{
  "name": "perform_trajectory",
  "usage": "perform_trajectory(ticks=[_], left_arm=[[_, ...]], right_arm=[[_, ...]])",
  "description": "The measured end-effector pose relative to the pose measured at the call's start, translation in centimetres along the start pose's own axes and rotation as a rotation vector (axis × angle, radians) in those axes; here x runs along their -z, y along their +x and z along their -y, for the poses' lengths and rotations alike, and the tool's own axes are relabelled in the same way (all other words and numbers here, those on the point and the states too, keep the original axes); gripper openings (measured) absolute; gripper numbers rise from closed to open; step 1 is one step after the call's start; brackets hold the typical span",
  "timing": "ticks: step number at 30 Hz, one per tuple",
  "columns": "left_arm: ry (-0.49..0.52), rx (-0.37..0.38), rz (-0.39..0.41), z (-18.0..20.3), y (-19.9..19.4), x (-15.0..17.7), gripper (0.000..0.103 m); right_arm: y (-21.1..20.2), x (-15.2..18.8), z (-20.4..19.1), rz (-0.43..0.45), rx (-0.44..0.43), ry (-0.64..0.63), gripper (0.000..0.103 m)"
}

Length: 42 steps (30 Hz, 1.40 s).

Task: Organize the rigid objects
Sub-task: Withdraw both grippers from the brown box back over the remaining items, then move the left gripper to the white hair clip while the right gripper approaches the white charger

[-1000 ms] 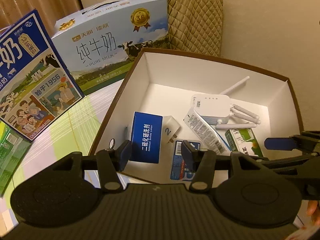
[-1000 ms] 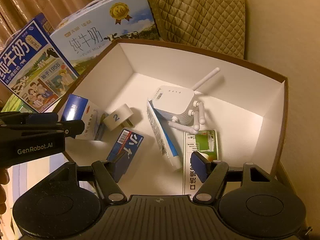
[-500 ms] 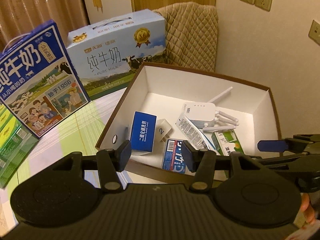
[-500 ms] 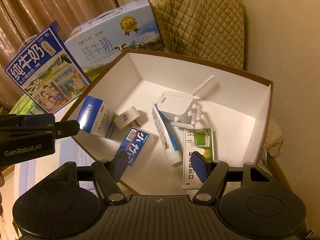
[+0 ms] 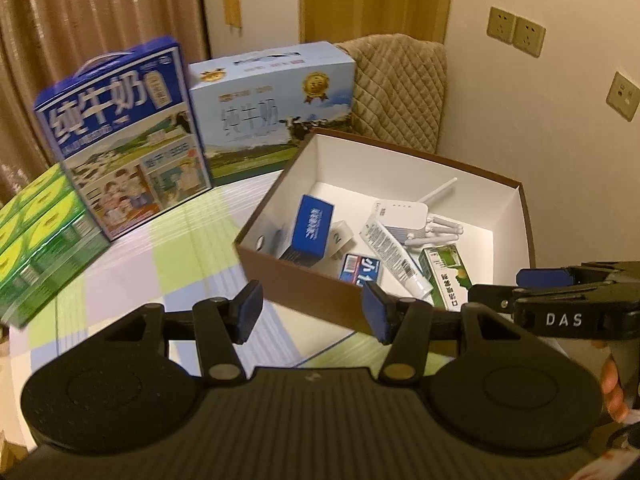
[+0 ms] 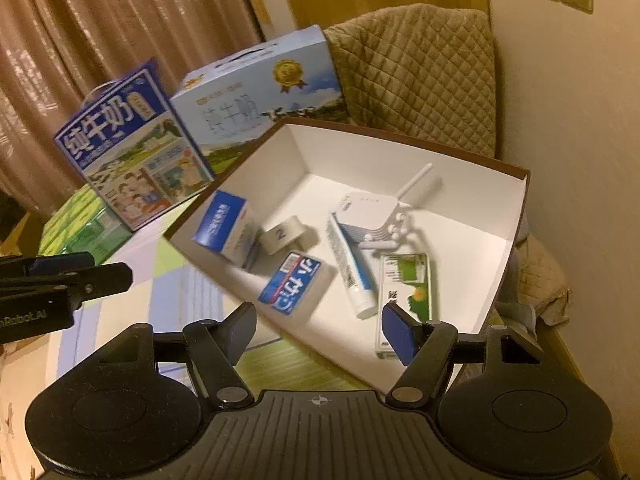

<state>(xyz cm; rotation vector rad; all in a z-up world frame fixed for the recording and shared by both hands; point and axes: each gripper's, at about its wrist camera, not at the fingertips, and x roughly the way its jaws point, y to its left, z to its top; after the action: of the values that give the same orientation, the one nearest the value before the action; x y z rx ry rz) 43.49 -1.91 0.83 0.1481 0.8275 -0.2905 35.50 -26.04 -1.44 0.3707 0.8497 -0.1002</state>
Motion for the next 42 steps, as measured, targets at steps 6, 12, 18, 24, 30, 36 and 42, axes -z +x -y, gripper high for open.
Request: perform_trajectory(ticks=[6, 12, 18, 24, 30, 36, 42], left_arm=[[-0.051, -0.024, -0.011, -1.7, -2.6, 3.0, 0.051], [-0.096, -0.037, -0.054, -2.9, -3.9, 6.5, 0.051], [-0.137, -0.049, -0.105, -4.2, -4.4, 9.8, 0.051], [-0.171, -0.066, -0.142, -5.2, -4.7, 12.3, 0.051], [-0.201, -0.096, -0.180, -6.3, -4.7, 14.4, 0.051], [-0.229, -0.118, -0.214, -7.4, -4.8, 16.3, 0.051], [-0.259, -0.130, -0.241, -8.4, -4.9, 18.1, 0.051]], right_arm=[[-1.1, 1.8, -1.3, -0.007, -0.035, -0.042, 0.067], [-1.0, 4.3, -3.0, -0.055, -0.075, -0.083, 0.067], [-0.4, 6.8, -4.9, -0.115, -0.109, -0.132, 0.067], [0.3, 8.7, -6.7, -0.163, -0.136, -0.177, 0.067], [1.3, 10.3, -8.2, -0.209, -0.154, -0.212, 0.067], [2.3, 11.7, -9.3, -0.246, -0.167, -0.237, 0.067], [3.4, 12.8, -10.4, -0.277, -0.181, -0.261, 0.067]])
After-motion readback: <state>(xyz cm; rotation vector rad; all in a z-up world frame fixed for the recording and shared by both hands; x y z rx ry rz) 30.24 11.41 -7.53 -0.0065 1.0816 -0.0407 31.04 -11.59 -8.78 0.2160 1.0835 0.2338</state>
